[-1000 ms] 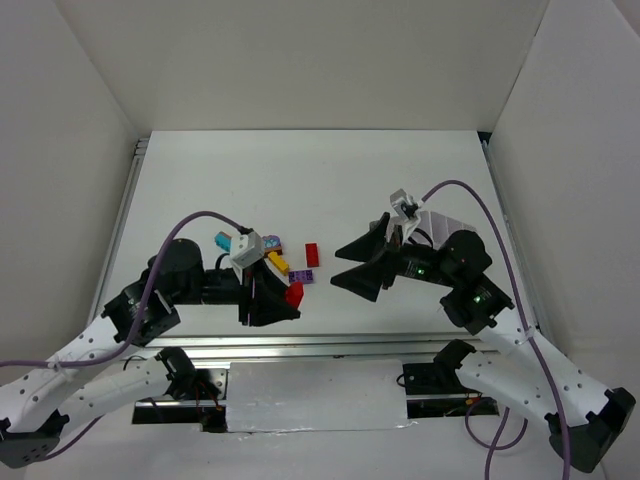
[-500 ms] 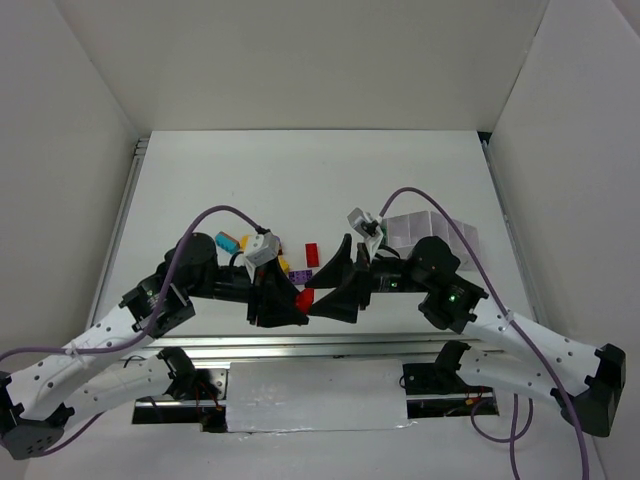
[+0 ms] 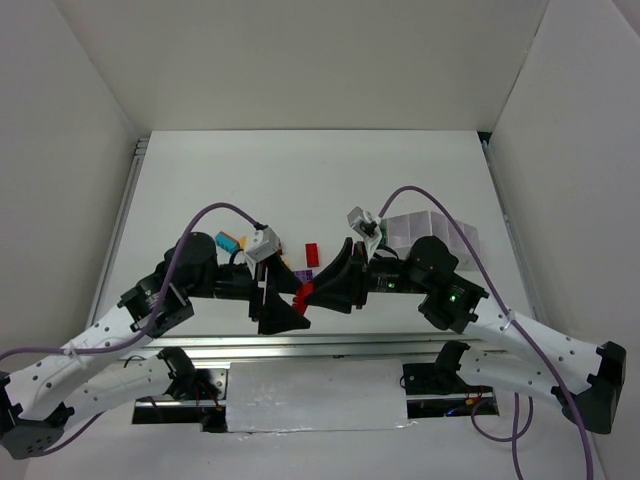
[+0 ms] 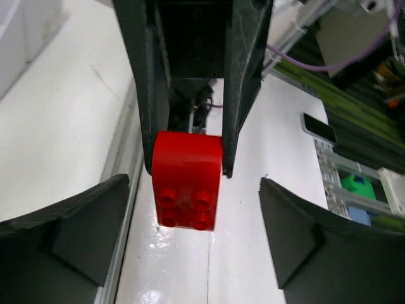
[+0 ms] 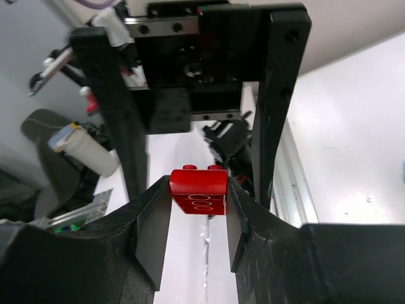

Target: Sort the legos into containers by color

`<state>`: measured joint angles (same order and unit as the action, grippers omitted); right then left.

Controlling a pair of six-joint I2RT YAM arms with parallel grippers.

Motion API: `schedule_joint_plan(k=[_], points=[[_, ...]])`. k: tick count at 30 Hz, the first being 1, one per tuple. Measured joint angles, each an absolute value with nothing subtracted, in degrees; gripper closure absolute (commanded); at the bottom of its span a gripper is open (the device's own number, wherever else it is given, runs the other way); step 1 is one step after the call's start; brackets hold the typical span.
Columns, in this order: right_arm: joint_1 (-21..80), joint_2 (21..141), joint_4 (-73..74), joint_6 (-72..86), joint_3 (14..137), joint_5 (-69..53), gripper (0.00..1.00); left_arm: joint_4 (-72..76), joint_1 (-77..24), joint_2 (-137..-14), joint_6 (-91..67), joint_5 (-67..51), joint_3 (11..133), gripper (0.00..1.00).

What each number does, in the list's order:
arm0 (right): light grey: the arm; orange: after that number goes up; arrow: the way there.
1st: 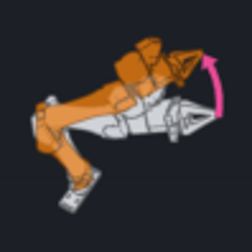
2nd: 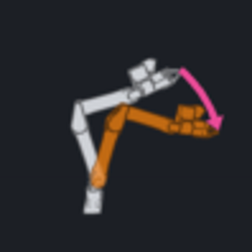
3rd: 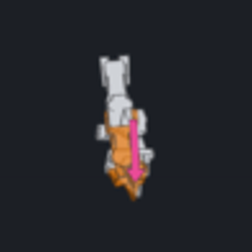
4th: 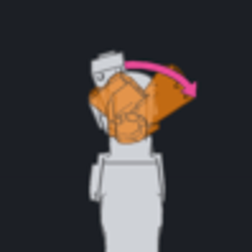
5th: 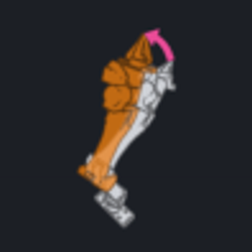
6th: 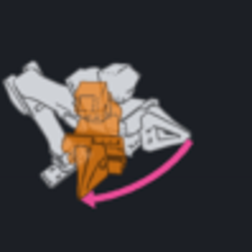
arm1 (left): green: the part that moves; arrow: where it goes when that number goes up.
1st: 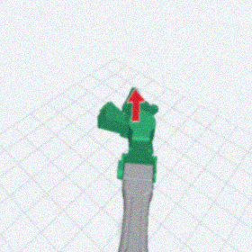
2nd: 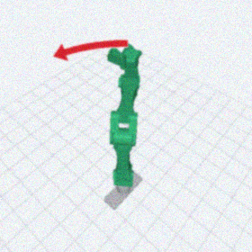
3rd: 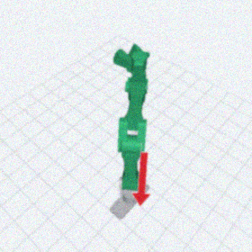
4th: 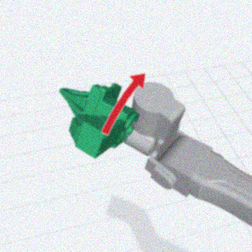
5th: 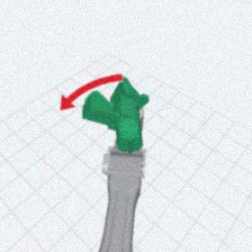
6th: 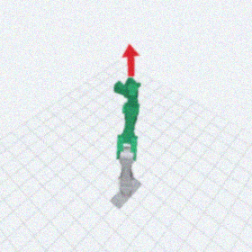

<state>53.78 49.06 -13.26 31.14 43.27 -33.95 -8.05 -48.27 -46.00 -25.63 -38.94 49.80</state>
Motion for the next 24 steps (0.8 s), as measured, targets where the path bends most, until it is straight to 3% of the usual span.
schedule_joint_plan(k=[8, 14, 19, 24], points=[[53.5, 48.3, -4.2, 26.5, 43.4, -21.9, 1.00, -16.4, -48.3, -46.4, -25.8, -22.7, 54.4, 0.01], [48.7, 49.2, 9.0, 24.1, 46.2, -3.2, 1.00, -28.6, -48.3, -46.5, -28.1, 2.1, 62.3, 0.00], [38.3, 58.5, 20.4, 23.9, 55.3, 14.7, 1.00, -37.9, -48.3, -46.1, -30.4, 19.7, 64.3, 0.01], [30.0, 70.2, 26.5, 22.0, 61.2, 26.5, 1.00, -41.3, -48.3, -45.9, -30.6, 25.9, 59.8, 0.01]])
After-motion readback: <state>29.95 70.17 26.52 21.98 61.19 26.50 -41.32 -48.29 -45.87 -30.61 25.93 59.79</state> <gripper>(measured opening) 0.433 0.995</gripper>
